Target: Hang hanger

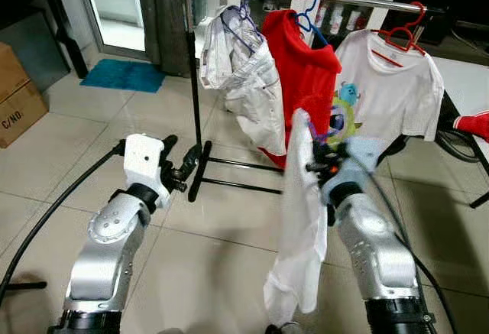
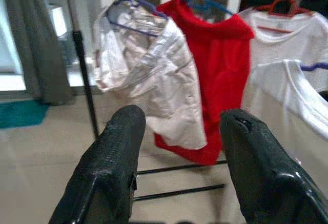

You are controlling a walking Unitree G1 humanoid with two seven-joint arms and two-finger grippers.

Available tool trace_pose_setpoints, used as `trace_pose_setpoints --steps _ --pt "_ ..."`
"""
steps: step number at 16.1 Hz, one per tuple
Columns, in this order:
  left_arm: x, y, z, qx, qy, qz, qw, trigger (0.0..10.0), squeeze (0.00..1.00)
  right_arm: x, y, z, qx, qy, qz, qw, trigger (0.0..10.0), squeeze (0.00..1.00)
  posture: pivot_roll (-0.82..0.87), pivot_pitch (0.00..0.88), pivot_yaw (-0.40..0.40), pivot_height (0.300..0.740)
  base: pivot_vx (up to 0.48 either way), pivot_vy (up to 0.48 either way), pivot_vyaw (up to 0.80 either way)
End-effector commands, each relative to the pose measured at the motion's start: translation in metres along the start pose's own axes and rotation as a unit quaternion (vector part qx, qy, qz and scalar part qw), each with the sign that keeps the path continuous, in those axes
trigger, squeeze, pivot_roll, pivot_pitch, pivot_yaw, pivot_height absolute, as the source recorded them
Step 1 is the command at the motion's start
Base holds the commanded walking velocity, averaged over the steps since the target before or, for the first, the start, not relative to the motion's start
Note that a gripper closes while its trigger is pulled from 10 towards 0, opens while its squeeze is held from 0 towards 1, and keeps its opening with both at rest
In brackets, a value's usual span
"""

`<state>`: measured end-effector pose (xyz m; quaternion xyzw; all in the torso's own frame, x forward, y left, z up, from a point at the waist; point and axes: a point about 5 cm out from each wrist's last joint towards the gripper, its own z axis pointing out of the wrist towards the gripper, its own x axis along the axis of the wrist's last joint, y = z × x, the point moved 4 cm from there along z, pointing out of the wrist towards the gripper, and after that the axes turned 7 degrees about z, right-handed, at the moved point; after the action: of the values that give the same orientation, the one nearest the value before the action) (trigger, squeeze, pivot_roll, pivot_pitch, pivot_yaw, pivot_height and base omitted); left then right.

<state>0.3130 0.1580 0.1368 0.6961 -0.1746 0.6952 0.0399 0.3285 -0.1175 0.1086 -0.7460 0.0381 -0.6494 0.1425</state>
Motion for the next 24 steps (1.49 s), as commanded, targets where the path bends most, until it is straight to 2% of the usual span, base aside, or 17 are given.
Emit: trace_pose_setpoints --steps 1,2,3,4,5,6,7,8,12,14,16,18,20,21,22,24 --pt "0.003 -0.002 0.004 0.013 0.003 0.007 1.0 10.0 0.0 0.005 -0.003 -0.001 0.0 0.009 -0.041 0.999 10.0 0.0 -0.01 0.0 -0.046 0.74 0.0 0.0 0.0" --pt "0.004 -0.003 0.004 0.017 0.005 0.01 1.0 10.0 0.0 0.004 -0.003 0.0 -0.001 0.007 -0.044 0.999 10.0 0.0 -0.01 0.0 -0.046 0.74 0.0 0.0 0.0" --pt "0.007 -0.007 0.005 0.029 0.008 0.005 1.0 10.0 0.0 0.007 -0.005 0.0 0.008 0.016 -0.021 1.0 10.0 0.0 -0.01 0.0 -0.047 0.74 0.251 0.0 0.0" --pt "0.008 -0.008 0.006 0.031 0.007 0.007 0.999 10.0 0.0 0.003 -0.001 0.001 -0.006 -0.001 -0.01 1.0 10.0 0.0 -0.01 0.0 -0.047 0.74 0.304 0.0 0.0" --pt "0.009 -0.008 0.007 0.031 0.007 0.013 0.999 10.0 0.0 0.008 0.008 0.002 -0.035 0.017 -0.072 0.997 10.0 0.0 -0.01 0.0 -0.047 0.74 0.315 0.0 -0.48" --pt "0.009 -0.008 0.007 0.03 0.007 0.014 0.999 10.0 0.0 0.008 0.009 0.003 -0.037 0.015 -0.08 0.996 10.0 0.0 -0.01 0.0 -0.047 0.74 0.315 0.0 -0.8" --pt "0.009 -0.006 0.009 0.029 0.007 0.019 0.999 10.0 0.0 0.011 0.011 0.003 -0.041 0.023 -0.045 0.998 10.0 0.0 -0.01 0.0 -0.047 0.74 0.315 0.0 -0.8" --pt "0.01 -0.004 0.011 0.027 0.009 0.019 0.999 10.0 0.0 0.017 0.013 0.003 -0.044 0.043 -0.04 0.997 10.0 0.0 -0.01 0.0 -0.045 0.74 0.315 0.0 -0.8" --pt "0.012 -0.002 0.015 0.021 0.012 0.027 0.999 10.0 0.0 0.014 0.012 0.003 -0.033 0.028 -0.001 0.999 10.0 0.0 -0.01 0.0 -0.04 0.74 0.315 0.0 -0.8" --pt "0.014 -0.003 0.016 0.023 0.014 0.026 0.999 10.0 0.0 0.018 0.012 0.006 -0.053 0.044 -0.022 0.997 10.0 0.0 -0.01 0.0 -0.041 0.74 0.315 0.0 -0.8" --pt "0.014 -0.003 0.016 0.026 0.015 0.026 0.999 10.0 0.0 0.016 0.014 0.008 -0.063 0.028 -0.002 0.998 10.0 0.0 -0.01 0.0 -0.045 0.74 0.315 0.0 -0.49" --pt "0.013 -0.004 0.014 0.03 0.015 0.027 0.999 10.0 0.0 0.017 0.003 0.01 -0.015 0.026 -0.032 0.999 10.0 0.0 -0.01 0.0 -0.055 0.74 0.317 0.0 0.0" --pt "0.013 -0.005 0.013 0.035 0.015 0.029 0.999 10.0 0.0 0.01 -0.014 0.009 0.042 0.005 -0.007 0.999 10.0 0.0 0.0 0.0 -0.06 0.74 0.317 0.0 0.0" --pt "0.013 -0.006 0.013 0.037 0.015 0.029 0.999 10.0 0.0 0.006 -0.02 0.009 0.058 -0.006 -0.042 0.997 10.0 0.0 -0.01 0.0 -0.061 0.74 0.322 0.0 0.0" --pt "0.013 -0.006 0.013 0.037 0.015 0.029 0.999 10.0 0.0 0.005 -0.024 0.008 0.065 -0.007 -0.06 0.996 10.0 0.0 0.0 0.0 -0.063 0.74 0.322 0.0 0.8" --pt "0.014 -0.006 0.014 0.038 0.017 0.03 0.999 10.0 0.0 0.009 -0.021 0.01 0.048 0.007 -0.078 0.996 10.0 0.0 -0.01 0.0 -0.064 0.74 0.321 0.0 0.8"
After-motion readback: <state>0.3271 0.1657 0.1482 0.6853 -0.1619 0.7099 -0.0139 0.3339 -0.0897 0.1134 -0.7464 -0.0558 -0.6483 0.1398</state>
